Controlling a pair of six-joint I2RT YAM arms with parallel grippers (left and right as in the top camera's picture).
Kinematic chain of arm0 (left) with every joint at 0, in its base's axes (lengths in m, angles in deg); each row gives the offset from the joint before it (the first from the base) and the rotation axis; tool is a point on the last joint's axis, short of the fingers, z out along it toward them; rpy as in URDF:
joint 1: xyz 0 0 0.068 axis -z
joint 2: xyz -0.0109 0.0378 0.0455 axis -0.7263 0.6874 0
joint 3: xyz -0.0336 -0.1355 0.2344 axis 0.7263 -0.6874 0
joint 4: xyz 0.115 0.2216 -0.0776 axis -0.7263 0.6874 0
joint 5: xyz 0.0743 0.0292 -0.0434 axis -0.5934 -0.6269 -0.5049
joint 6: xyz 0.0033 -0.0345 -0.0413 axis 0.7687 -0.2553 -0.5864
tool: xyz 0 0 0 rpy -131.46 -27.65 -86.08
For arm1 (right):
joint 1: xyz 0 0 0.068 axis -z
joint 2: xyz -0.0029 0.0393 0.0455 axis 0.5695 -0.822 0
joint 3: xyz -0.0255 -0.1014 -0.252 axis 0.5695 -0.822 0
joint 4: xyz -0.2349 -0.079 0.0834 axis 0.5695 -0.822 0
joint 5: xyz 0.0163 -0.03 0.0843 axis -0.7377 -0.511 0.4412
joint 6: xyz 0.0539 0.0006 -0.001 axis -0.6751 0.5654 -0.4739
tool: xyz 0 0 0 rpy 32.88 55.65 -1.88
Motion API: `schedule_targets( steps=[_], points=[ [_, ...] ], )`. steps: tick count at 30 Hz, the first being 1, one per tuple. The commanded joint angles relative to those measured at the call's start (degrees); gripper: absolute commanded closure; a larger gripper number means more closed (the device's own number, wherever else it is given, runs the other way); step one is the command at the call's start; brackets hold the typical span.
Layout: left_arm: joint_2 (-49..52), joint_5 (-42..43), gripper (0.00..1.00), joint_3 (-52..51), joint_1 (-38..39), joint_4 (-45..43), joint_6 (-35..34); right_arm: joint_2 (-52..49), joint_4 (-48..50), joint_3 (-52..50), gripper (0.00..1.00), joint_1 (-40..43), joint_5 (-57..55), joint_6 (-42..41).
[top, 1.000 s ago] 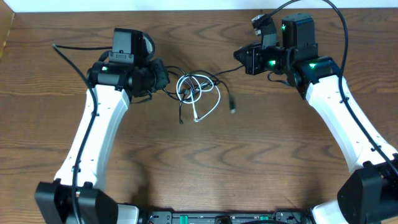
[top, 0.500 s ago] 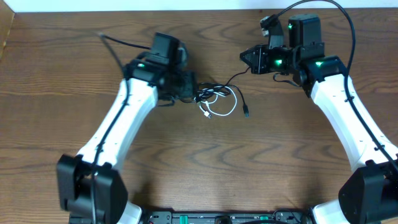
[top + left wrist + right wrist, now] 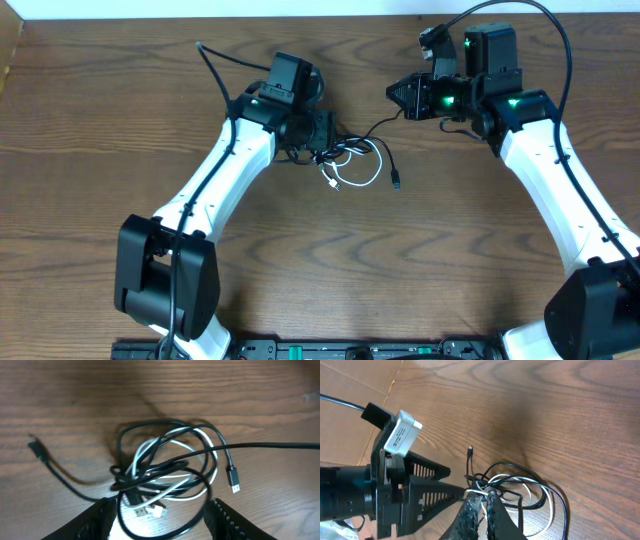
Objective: Untangle cables
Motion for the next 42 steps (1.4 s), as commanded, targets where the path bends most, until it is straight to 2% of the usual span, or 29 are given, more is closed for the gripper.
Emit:
schedule_targets(
  steps=[1, 3, 8, 13, 17, 27, 32, 34, 35, 37, 38, 42],
  points=[
    [0.6, -0.3, 0.37, 0.2, 1.2, -0.2, 2.5, 1.6, 0.2, 0.7, 0.99, 0.0, 0.8, -0.1],
    [0.6, -0.3, 0.31, 0.2, 1.4, -0.2, 5.2, 1.6, 0.3, 0.7, 0.99, 0.0, 0.8, -0.1],
    [0.6, -0.3, 0.19, 0.2, 1.5, 0.1, 21.8, 1.6, 0.3, 0.7, 0.99, 0.0, 0.8, -0.1],
    [0.6, -0.2, 0.18, 0.2, 1.5, 0.5, 32.4, 1.6, 0.3, 0.7, 0.99, 0.0, 0.8, -0.1],
    [1.2, 3.0, 0.18, 0.2, 1.5, 1.2, 40.4, 1.6, 0.4, 0.7, 0.99, -0.1, 0.5, -0.1],
    [8.4, 3.1, 0.17, 0.2, 1.7, -0.1, 46.6, 1.6, 0.3, 0.7, 0.99, -0.4, -0.8, -0.1],
    [10.2, 2.9, 0.32, 0.3, 1.7, -2.1, 45.8, 1.6, 0.3, 0.7, 0.99, -0.8, -1.2, -0.1],
    [10.2, 2.9, 0.44, 0.3, 1.8, -2.3, 45.3, 1.6, 0.4, 0.7, 0.99, -0.8, -1.2, -0.1],
    [10.2, 2.6, 0.53, 0.3, 1.9, -2.3, 45.3, 1.6, 0.5, 0.7, 0.99, -0.8, -1.2, -0.1],
    [10.2, 2.2, 0.87, 0.3, 2.0, -2.2, 45.2, 1.6, 0.8, 0.7, 0.99, -0.9, -1.2, -0.1],
    [10.2, 2.0, 0.93, 0.3, 2.0, -2.3, 44.9, 1.6, 0.8, 0.7, 0.99, -1.0, -1.2, -0.1],
    [9.5, 2.0, 0.93, 0.4, 2.0, -2.1, 40.9, 1.6, 0.8, 0.7, 0.99, -1.2, -1.1, -0.1]
  ],
)
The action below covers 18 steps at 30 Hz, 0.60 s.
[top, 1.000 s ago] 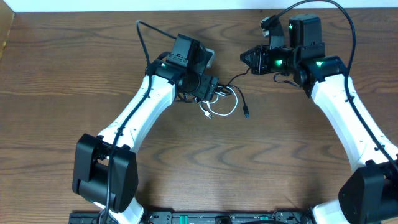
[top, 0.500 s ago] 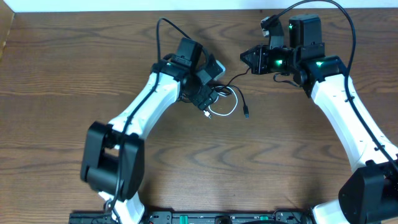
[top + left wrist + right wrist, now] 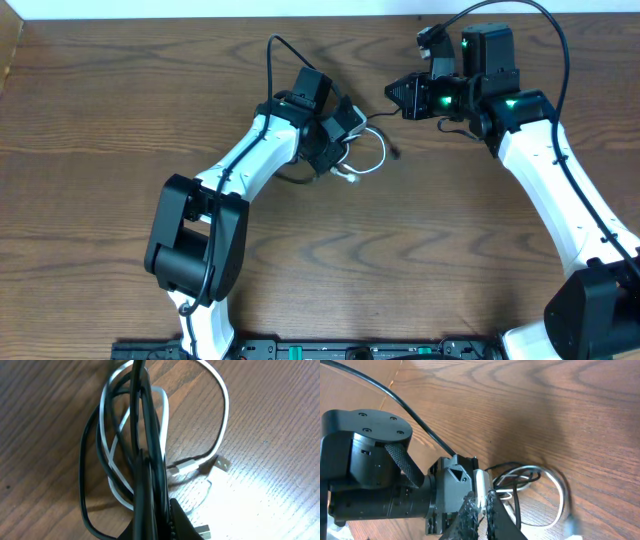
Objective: Untangle cables
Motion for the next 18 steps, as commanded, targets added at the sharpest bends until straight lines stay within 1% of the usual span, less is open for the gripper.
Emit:
schedule_targets(
  steps=[1, 6, 8, 9, 10, 11, 13, 14, 16, 18],
  points=[
    [-1.6, -0.3, 0.93, 0.6, 0.1, 0.2, -5.6, 1.5, 0.1, 0.7, 0.99, -0.5, 0.0, -0.1],
    [-8.6, -0.3, 0.92, 0.9, -0.1, 1.1, -19.5, 1.5, 0.2, 0.7, 0.99, -0.4, -0.1, -0.1],
    [-12.2, 0.3, 0.92, 0.9, -0.1, 1.3, -25.5, 1.5, 0.2, 0.7, 0.96, -0.4, -1.1, -0.1],
    [-14.0, 0.4, 0.93, 0.9, -0.1, 1.5, -28.0, 1.5, 0.2, 0.7, 0.89, -0.4, -1.4, -0.1],
    [-16.0, 1.4, 0.92, 0.9, -0.1, 1.8, -29.8, 1.5, 0.2, 0.7, 0.76, -0.3, -1.5, -0.1],
    [-17.5, 2.6, 0.93, 0.9, -0.1, 2.0, -30.5, 1.5, 0.3, 0.7, 0.59, -0.2, -1.5, -0.1],
    [-20.4, 5.8, 0.93, 0.9, -0.1, 2.3, -30.6, 1.5, 0.6, 0.7, 0.33, 0.0, -1.3, -0.1],
    [-21.8, 7.0, 0.92, 0.9, -0.1, 2.6, -30.9, 1.5, 0.7, 0.7, 0.25, 0.2, -1.2, -0.2],
    [-23.2, 7.8, 0.93, 0.9, -0.1, 3.0, -33.0, 1.6, 0.8, 0.7, 0.18, 0.7, 0.3, -0.2],
    [-23.9, 7.9, 0.92, 0.9, -0.3, 3.4, -36.8, 1.6, 0.8, 0.7, 0.14, 1.6, 3.0, -0.2]
  ],
)
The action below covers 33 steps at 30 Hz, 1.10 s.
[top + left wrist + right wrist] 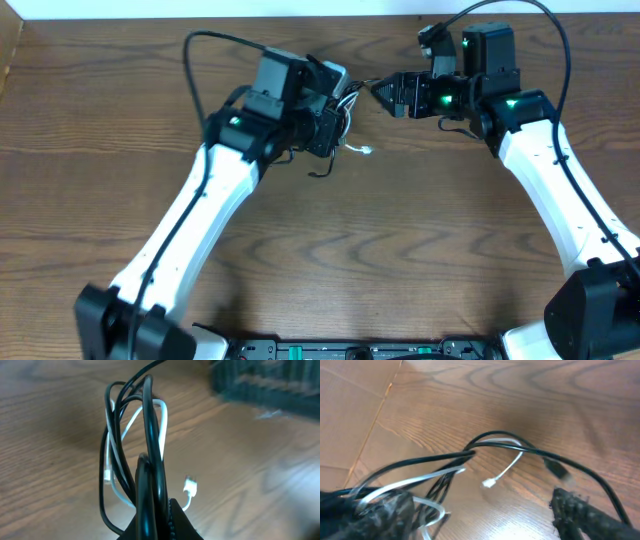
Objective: Untangle cables
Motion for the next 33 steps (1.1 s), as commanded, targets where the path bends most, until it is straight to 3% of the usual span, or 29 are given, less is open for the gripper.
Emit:
schedule_targets(
  steps=[1, 5, 8, 11, 13, 16, 33],
  points=[
    [-0.5, 2.9, 0.93, 0.9, -0.4, 0.8, -8.9, 1.5, 0.2, 0.7, 0.12, 1.8, 4.9, -0.1],
    [-0.3, 3.0, 0.92, 0.8, -1.6, 0.9, -14.7, 1.5, 0.1, 0.7, 0.15, 4.3, 12.1, -0.1],
    [-0.3, 6.5, 0.93, 0.8, -3.9, 0.1, -17.7, 1.5, -0.1, 0.7, 0.26, 5.4, 14.8, -0.1],
    [-0.3, 11.5, 0.93, 0.8, -7.8, -1.3, -21.8, 1.5, 0.0, 0.7, 0.64, 5.4, 16.4, -0.1],
    [-0.2, 12.3, 0.93, 0.8, -9.6, -1.5, -23.5, 1.5, 0.5, 0.7, 0.83, 4.9, 17.8, -0.1],
    [0.1, 14.3, 0.93, 0.8, -10.9, -1.5, -24.0, 1.5, 2.1, 0.7, 0.98, 3.0, 18.6, -0.1],
    [0.1, 16.3, 0.93, 0.8, -10.9, -4.3, -26.6, 1.1, 5.6, 0.7, 0.99, -11.2, 8.6, -2.7]
  ],
)
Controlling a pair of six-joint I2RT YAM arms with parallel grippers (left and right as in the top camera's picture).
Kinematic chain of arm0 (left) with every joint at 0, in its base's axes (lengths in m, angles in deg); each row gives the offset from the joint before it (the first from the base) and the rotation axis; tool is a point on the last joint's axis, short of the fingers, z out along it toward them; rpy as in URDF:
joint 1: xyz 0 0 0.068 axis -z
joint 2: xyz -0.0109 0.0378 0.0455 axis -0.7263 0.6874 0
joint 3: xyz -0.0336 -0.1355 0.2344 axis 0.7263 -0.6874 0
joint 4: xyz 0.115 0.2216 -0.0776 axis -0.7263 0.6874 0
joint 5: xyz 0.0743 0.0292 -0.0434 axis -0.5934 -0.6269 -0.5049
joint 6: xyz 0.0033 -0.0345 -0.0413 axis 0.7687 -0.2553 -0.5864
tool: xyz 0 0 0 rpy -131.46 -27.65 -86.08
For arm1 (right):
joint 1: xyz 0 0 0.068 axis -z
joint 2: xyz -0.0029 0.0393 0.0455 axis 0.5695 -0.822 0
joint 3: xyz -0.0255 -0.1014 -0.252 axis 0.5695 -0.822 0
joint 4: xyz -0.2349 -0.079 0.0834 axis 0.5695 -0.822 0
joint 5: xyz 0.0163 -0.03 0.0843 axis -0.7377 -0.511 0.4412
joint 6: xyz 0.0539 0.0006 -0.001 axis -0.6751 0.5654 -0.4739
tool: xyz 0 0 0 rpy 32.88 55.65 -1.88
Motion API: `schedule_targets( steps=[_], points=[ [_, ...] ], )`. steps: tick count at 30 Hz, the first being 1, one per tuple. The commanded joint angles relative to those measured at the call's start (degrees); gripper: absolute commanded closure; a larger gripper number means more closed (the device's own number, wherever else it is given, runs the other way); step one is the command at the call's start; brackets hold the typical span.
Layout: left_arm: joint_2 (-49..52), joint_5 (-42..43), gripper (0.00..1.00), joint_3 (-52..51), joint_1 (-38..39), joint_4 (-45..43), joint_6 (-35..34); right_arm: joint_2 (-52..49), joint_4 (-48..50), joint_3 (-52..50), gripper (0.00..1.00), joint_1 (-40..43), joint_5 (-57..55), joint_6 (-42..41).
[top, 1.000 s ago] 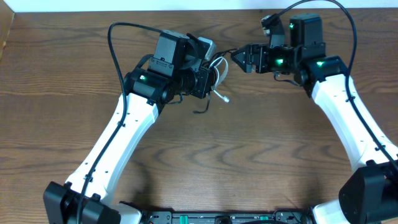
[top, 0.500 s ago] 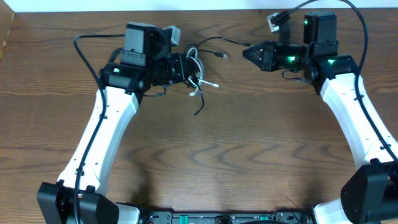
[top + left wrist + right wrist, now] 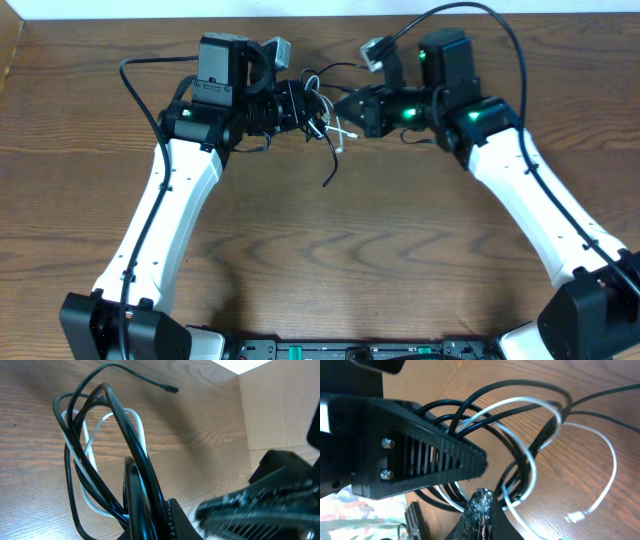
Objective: Untangle cables
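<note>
A tangle of black and white cables (image 3: pixel 318 100) hangs above the wooden table (image 3: pixel 330 270) at the back middle. My left gripper (image 3: pixel 298 106) is shut on several black strands (image 3: pixel 135 460) of it. My right gripper (image 3: pixel 345 108) meets the tangle from the right. In the right wrist view its tip (image 3: pixel 482 497) is shut amid the loops, apparently pinching the white cable (image 3: pixel 530 467). A white connector (image 3: pixel 575 517) dangles free, and one black end (image 3: pixel 327 180) hangs toward the table. A small black plug (image 3: pixel 172 389) sticks out of the loops.
The left gripper's ribbed finger (image 3: pixel 420 455) lies close against my right gripper. A cardboard wall (image 3: pixel 280 405) stands beyond the table's far edge. The arms' own black cables (image 3: pixel 150 80) arch over the back of the table.
The right gripper was open beside the raised bundle; now it is shut at the tangle. Both grippers have moved left, and the bundle is higher with its loops spread.
The tangle lay on the table under my open left gripper while the right gripper held a black strand taut. The left gripper then shut on the bundle and lifted it. The right opened beside it, and now it is shut inside the lifted tangle.
</note>
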Motion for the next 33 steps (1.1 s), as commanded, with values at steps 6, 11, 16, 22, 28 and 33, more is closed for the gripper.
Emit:
schedule_targets(
  steps=[6, 11, 16, 22, 28, 33],
  points=[
    [0.5, 1.0, 0.93, 0.8, 0.0, -1.7, -0.8, 0.6, 0.3, 0.7, 0.99, -3.8, -5.6, -1.6],
    [0.5, 1.2, 0.93, 0.8, 0.0, -2.0, -3.4, -1.1, 0.9, 0.7, 0.99, -4.7, -7.7, -3.3],
    [0.5, 2.6, 0.92, 0.8, 0.0, -2.7, -7.2, -2.4, 1.4, 0.7, 0.99, -4.7, -8.1, -3.5],
    [0.5, 12.3, 0.93, 0.8, 0.0, -9.7, -12.1, -5.5, 1.9, 0.6, 0.99, -5.4, -10.2, -7.0],
    [0.5, 19.6, 0.92, 0.8, -0.4, -20.2, -20.4, -9.0, 1.5, 0.6, 0.99, -5.4, -12.9, -10.1],
    [0.5, 25.6, 0.93, 0.8, -2.8, -32.1, -30.3, -11.1, -1.4, 0.6, 0.99, -4.7, -17.2, -14.5]
  ],
)
